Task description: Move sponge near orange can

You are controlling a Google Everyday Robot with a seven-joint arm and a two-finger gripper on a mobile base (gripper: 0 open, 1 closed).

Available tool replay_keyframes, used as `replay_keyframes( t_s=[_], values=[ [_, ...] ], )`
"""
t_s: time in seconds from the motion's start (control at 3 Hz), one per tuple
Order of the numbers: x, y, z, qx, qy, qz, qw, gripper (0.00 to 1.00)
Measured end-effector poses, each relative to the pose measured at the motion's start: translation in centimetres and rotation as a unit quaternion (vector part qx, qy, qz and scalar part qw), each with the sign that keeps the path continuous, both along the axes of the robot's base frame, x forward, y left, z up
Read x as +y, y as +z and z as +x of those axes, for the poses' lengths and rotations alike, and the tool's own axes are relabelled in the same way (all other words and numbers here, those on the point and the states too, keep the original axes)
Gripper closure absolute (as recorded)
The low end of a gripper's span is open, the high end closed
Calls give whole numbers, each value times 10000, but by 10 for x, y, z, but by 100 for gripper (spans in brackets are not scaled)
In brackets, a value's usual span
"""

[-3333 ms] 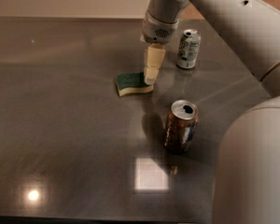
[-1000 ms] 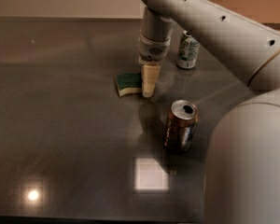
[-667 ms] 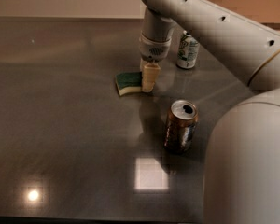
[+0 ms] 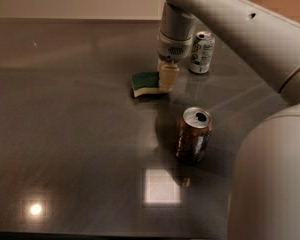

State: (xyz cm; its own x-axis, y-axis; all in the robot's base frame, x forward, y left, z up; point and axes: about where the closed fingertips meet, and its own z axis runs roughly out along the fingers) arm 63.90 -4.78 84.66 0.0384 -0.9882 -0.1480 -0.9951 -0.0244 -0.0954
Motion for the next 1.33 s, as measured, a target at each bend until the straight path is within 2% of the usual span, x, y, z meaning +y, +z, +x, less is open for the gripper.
replay_keyframes(
  t_s=[0.33,0.67,1.0,1.33],
  values=[
    [-32,27,-10,-161,-82,-39,9998,100],
    [-62,44,-32,-232,-39,-136,9996,100],
    [-81,48,-63,-237,108,-201,9995,100],
    [-88,33,-98,-107,196,-240,9995,100]
  ],
)
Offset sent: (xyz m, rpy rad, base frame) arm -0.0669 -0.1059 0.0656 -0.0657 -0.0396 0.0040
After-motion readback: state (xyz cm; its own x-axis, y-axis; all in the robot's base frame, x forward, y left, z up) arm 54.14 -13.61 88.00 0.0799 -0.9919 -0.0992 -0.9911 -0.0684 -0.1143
